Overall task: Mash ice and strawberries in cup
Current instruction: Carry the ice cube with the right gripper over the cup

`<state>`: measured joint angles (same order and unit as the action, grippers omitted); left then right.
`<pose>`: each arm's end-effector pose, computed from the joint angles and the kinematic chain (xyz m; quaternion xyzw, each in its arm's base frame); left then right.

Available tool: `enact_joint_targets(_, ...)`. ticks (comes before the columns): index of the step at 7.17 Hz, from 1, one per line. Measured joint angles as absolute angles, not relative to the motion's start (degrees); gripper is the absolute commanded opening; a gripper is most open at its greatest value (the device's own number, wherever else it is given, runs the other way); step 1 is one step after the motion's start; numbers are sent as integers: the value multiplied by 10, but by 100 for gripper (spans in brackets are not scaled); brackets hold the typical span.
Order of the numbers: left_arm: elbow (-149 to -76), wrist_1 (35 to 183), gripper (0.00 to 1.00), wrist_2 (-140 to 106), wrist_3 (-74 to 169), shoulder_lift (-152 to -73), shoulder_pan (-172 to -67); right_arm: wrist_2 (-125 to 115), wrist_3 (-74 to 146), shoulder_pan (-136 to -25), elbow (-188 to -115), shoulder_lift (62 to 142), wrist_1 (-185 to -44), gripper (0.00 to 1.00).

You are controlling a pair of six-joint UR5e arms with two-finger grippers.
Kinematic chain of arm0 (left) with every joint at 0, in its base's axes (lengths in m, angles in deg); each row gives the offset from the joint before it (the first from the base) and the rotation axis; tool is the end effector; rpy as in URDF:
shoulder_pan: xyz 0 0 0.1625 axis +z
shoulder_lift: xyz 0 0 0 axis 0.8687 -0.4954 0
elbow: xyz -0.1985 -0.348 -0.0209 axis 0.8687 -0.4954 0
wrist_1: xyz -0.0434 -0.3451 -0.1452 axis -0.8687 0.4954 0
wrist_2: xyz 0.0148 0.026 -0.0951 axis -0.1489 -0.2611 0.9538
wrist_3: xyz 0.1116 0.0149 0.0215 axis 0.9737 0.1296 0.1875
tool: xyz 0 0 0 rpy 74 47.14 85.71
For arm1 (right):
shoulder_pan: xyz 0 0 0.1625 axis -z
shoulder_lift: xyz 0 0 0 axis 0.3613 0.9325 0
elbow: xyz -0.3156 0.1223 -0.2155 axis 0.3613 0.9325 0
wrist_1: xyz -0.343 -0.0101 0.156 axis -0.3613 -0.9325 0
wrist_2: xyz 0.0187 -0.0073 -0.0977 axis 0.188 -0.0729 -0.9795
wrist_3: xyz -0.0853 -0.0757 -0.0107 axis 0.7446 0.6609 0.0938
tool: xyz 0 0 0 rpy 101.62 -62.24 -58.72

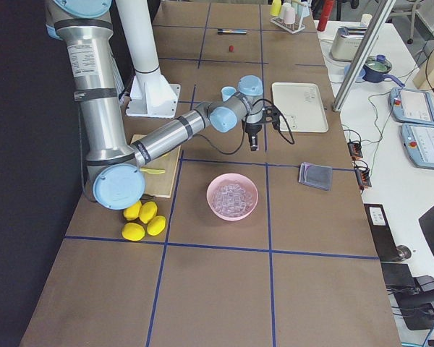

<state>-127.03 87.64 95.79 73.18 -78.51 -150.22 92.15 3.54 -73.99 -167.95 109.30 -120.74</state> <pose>-0.0525 -0.3596 0.6150 0.0819 0.3711 0.1086 0.9186 -0.2592 -0.4679 0.3775 0.0735 -0.4003 0.0057 0.9134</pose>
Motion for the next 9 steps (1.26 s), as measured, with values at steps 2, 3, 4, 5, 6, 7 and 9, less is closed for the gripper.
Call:
enact_joint_targets(2, -1271, 877, 100, 958, 732, -786, -1502, 863, -95, -639, -1674, 959, -1305, 4)
enact_joint_targets(3, -1271, 877, 100, 958, 732, -786, -1502, 838, -145, -595, -1670, 910, -1335, 4)
enact_joint_targets(4, -1271, 877, 100, 958, 732, -787, -1502, 814, -192, -556, -1663, 870, -1348, 4)
enact_joint_targets(5, -1271, 877, 100, 958, 732, -787, -1502, 789, -230, -524, -1643, 832, -1354, 4)
enact_joint_targets(6, -1271, 877, 100, 958, 732, -787, -1502, 765, -257, -499, -1611, 796, -1356, 5)
enact_joint_targets(7, -1271, 877, 100, 958, 732, -787, -1502, 748, -273, -482, -1581, 770, -1356, 5)
enact_joint_targets(9, -1270, 877, 100, 958, 732, -787, -1502, 731, -290, -462, -1556, 752, -1356, 16)
